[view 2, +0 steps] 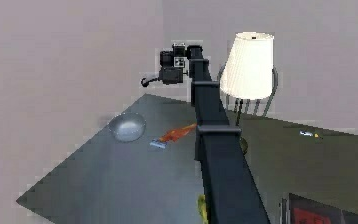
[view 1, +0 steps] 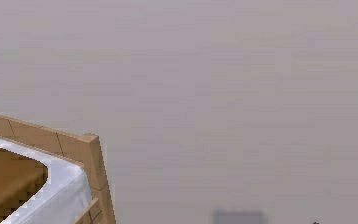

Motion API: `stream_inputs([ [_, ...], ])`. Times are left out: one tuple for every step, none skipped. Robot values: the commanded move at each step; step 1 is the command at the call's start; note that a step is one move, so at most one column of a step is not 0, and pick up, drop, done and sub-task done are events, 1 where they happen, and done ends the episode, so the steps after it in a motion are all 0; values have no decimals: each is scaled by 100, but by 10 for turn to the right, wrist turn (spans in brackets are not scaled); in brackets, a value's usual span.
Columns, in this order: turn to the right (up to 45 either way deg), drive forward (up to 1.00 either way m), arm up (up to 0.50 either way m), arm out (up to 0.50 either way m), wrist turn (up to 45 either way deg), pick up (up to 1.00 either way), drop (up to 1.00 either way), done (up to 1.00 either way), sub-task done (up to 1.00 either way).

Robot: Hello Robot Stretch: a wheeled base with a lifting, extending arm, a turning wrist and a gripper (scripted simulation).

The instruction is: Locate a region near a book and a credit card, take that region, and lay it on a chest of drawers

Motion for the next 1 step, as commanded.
stream_inputs([
  [0,0,-30,0,0,0,0,0,0],
])
